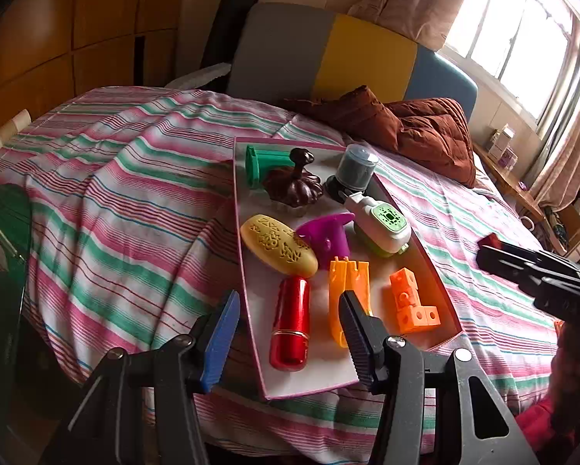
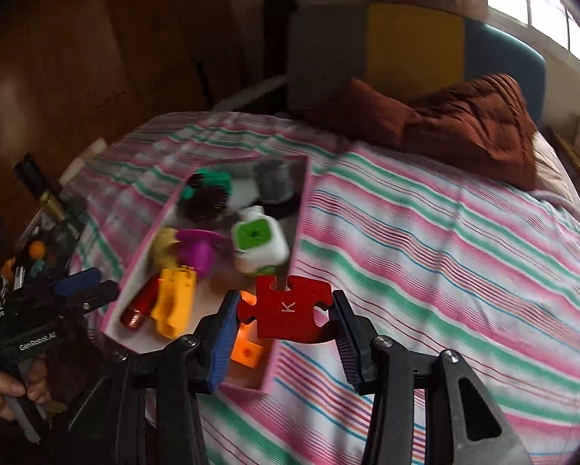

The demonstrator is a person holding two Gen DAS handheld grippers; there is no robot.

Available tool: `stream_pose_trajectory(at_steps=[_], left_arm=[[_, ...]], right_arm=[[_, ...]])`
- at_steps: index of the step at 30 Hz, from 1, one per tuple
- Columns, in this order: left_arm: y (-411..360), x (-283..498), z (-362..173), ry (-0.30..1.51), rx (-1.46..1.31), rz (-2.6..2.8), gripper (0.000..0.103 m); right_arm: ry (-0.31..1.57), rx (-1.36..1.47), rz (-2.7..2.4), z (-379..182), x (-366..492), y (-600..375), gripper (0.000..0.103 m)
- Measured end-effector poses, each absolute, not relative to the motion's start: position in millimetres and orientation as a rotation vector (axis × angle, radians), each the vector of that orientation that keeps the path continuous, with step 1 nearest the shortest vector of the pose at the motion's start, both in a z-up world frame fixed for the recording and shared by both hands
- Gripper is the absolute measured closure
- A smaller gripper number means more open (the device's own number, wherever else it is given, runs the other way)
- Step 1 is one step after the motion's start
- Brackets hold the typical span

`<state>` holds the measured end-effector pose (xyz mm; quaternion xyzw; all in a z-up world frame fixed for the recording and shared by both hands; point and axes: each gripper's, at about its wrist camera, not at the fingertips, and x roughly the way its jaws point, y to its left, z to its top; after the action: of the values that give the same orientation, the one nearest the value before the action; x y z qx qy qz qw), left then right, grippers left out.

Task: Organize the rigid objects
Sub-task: 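Carry the red puzzle piece into the tray and open the right tool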

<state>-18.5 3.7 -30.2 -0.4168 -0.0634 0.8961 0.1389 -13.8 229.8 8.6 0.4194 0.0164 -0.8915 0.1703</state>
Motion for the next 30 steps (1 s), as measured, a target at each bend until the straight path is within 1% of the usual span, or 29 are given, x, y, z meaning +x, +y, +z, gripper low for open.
stream_pose_trajectory(at_steps=[5,9,11,13,18,20,24,26,30], left_arm=[[-7,-18,-30,-0.195,-1.206,2.609,0.049],[-15,-19,-31,-0.207,-1.212,2.625,0.048],[-18,-20,-33,-0.213,-1.216,2.63,0.048],[-18,-21,-34,-0.207,-1.217,2.634,0.047],[-18,-23,-36,-0.202,-1.237,2.644,0.047],[-18,-23,-35,-0.197,-1.237,2.657,0.043],[-20,-23,-32,-0.19,-1.234,2.682,0.039],[-21,-22,-30,-0.187,-1.229,2.694,0.035],[-21,-20,-26,-0.168,-1.221,2.714,0.034]], right_arm=[[0.168,1.22,-2.421,-10,-32,170,0.056],[0.191,1.304,-2.405,-35,-50,156,0.056],[0.161,1.368,-2.392,-48,-60,157,0.056],[0.154,1.371,-2.412,-51,-63,159,0.056],[0.117,1.407,-2.415,-57,-68,163,0.055],[0.115,1.404,-2.42,-58,-66,164,0.055],[0.091,1.358,-2.451,-51,-59,163,0.054],[0.108,1.32,-2.484,-46,-54,161,0.054],[0.122,1.271,-2.527,-37,-43,159,0.054]])
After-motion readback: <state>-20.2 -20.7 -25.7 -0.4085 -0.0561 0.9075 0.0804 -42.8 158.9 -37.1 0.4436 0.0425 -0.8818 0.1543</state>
